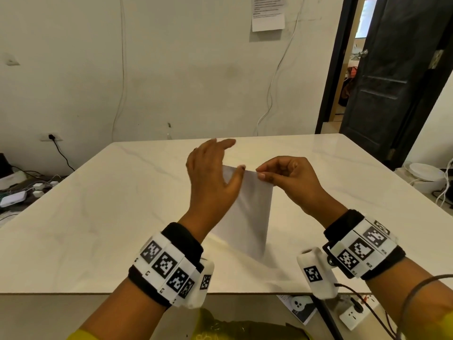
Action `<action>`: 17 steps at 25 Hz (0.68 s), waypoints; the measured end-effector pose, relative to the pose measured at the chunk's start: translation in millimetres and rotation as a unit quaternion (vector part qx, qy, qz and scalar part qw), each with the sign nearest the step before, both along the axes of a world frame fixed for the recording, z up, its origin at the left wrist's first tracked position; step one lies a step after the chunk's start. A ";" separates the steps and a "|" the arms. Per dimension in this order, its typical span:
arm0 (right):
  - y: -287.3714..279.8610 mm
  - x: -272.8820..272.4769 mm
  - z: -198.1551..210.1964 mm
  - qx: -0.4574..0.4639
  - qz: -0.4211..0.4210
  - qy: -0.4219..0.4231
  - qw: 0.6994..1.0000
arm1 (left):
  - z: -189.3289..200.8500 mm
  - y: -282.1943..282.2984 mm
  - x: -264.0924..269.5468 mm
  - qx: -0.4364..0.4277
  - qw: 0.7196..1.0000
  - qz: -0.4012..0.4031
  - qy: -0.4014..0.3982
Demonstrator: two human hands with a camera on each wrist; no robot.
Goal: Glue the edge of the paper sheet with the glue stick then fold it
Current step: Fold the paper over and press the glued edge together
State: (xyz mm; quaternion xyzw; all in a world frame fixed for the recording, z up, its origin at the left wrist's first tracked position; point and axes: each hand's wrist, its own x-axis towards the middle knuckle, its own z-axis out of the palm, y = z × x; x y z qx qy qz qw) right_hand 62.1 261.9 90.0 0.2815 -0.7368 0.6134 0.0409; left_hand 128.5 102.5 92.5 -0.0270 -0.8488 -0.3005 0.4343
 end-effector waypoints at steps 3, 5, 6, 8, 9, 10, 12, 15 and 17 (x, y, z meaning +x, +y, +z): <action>-10.3 3.7 8.3 0.014 -0.001 0.060 0.998 | 2.2 3.1 -9.4 -0.108 0.990 0.011 -0.087; -12.0 3.6 9.5 0.014 -0.008 0.078 0.997 | 4.0 1.1 -10.8 -0.119 0.986 -0.004 -0.118; -11.6 2.6 8.9 0.007 -0.013 0.072 0.997 | 5.1 0.0 -10.1 -0.110 0.986 -0.014 -0.122; -9.7 0.6 5.8 -0.021 -0.009 0.039 0.999 | 6.3 -1.9 -7.5 -0.092 0.989 -0.034 -0.109; -9.3 0.0 3.7 -0.035 -0.001 0.016 0.999 | 5.9 -3.7 -6.7 -0.079 0.991 -0.044 -0.100; -8.7 -0.2 0.9 -0.049 0.008 -0.010 0.999 | 5.3 -5.7 -5.1 -0.057 0.992 -0.055 -0.096; -6.2 -1.2 -5.1 -0.063 0.019 -0.053 0.996 | 3.4 -10.2 -2.4 -0.001 0.992 -0.077 -0.102; -0.6 -2.1 -12.6 -0.061 0.035 -0.081 0.994 | 3.1 -16.9 -0.2 0.061 0.989 -0.085 -0.105; 1.0 -1.3 -16.0 -0.051 0.055 -0.092 0.993 | 3.3 -19.8 -0.7 0.085 0.986 -0.088 -0.110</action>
